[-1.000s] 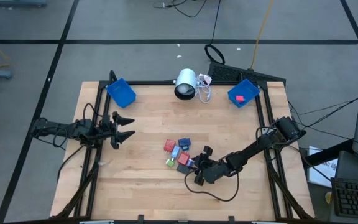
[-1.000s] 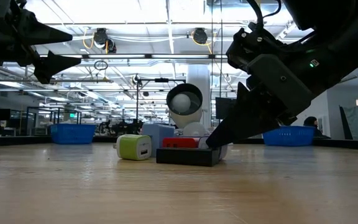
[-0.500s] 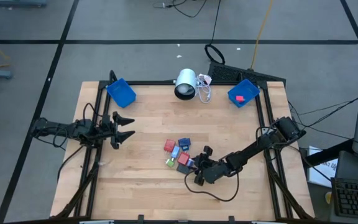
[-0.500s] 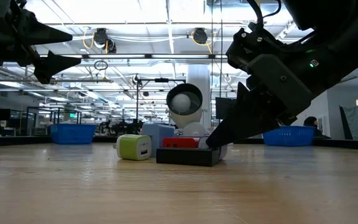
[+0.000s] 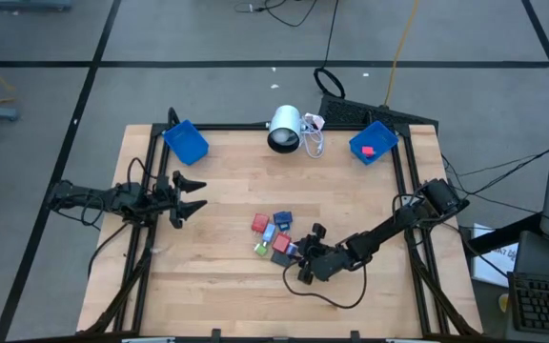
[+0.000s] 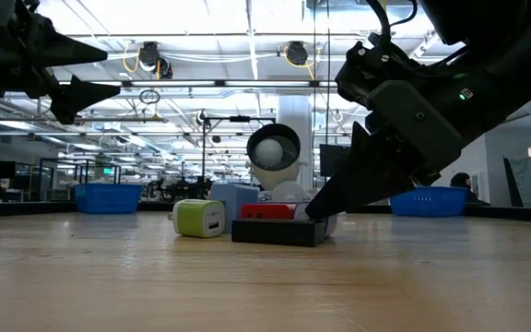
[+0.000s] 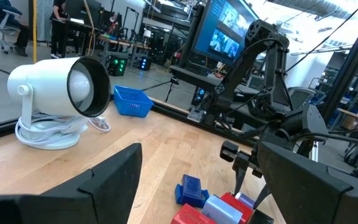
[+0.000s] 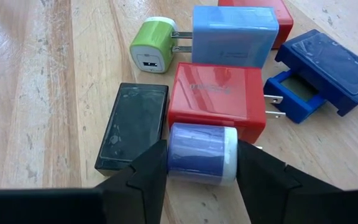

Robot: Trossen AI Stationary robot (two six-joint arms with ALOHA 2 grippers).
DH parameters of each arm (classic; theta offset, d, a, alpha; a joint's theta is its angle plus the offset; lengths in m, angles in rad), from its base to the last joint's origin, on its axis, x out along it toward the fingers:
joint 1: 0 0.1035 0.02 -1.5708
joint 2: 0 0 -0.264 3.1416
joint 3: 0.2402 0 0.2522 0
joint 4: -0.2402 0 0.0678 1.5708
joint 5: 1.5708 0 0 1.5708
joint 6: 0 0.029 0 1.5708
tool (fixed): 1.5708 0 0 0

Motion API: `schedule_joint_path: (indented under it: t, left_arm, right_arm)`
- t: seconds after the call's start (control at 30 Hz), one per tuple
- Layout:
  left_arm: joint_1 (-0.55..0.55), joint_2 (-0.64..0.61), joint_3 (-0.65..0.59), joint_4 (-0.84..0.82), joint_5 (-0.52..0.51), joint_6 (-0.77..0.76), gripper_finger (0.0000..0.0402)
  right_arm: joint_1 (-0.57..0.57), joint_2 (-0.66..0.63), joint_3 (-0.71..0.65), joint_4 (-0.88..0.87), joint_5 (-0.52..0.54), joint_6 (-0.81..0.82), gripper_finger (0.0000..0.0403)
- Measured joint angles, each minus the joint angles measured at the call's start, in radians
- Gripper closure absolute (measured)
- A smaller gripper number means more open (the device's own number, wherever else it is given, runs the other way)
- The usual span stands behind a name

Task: Pick & Place Office items
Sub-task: Put the purple charger adapter into the right blue bin

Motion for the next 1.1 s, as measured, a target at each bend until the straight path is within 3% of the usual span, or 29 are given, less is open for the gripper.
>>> schedule_joint_path:
  t: [0.83,1.1]
  left_arm:
    - [0.000,0.000,0.000,0.000,0.000,0.000,0.0078]
    - [0.000,0.000,0.000,0.000,0.000,0.000,0.0078]
  right_arm:
    - [-0.016,-0.001,-0.002,0.020,-0.006,-0.054,0.0248]
    - [-0.031,-0.084,-0.002,0.052,-0.062,-0.231,0.0249]
